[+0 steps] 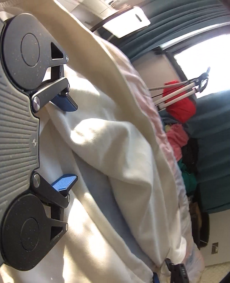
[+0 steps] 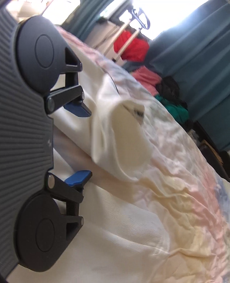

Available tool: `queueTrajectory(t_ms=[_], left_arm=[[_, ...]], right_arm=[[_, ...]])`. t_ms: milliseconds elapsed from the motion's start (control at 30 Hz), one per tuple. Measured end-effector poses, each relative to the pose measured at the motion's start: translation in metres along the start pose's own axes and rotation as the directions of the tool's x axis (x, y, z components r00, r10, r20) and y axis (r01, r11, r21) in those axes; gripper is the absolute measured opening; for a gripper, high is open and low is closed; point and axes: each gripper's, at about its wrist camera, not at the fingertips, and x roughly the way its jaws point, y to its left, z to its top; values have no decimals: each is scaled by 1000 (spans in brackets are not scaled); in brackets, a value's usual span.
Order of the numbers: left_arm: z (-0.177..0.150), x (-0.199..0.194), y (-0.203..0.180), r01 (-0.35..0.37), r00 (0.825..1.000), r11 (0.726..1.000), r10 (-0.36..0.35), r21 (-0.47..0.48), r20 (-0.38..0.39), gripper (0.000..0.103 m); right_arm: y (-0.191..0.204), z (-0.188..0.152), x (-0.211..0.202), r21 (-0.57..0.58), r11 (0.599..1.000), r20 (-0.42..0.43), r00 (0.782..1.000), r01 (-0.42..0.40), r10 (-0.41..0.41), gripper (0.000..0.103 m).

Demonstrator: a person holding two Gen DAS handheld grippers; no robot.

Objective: Fold clothes

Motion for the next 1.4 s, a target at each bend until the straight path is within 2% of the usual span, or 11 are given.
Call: queueTrajectory(t_ms=[67,233,400,633,767,933,1133,1233,1300,1367,1400], left_arm=[[1,7,4,-18,1000,999,18,-47,4,75],[1,20,20,-22,1000,987,25,-159,18,17],[9,4,56,63,995,955,-39,-291,88,6],[9,-34,95,243,962,898,-174,-367,210,6],[-5,-39,79,302,951,919,-272,-253,146,6],[-24,-30,61,307,952,933,-303,-186,50,6],[-23,-32,59,272,962,929,-263,-250,68,13],[-20,-45,57,245,970,927,-233,-283,75,31],[-17,-53,56,227,974,925,-212,-305,79,51],[-16,-68,53,193,981,925,-174,-326,86,65],[-16,-78,52,175,984,924,-152,-339,91,72]], right_arm=[[-4,3,12,-36,999,9,1000,-13,13,69],[-2,22,31,-46,998,8,999,-34,34,68],[23,69,31,7,993,6,993,-117,117,25],[26,133,-11,91,953,201,943,-287,265,12],[-36,103,-2,159,975,123,983,-158,139,7],[-101,52,8,281,959,50,998,-49,37,5],[-67,56,6,1,999,69,997,34,-34,8],[-51,49,-2,-111,991,55,996,72,-66,12],[-43,47,-14,-156,986,43,997,64,-57,22],[-34,44,-38,-188,982,58,998,31,-20,60],[-29,43,-50,-208,978,63,998,17,-4,68]])
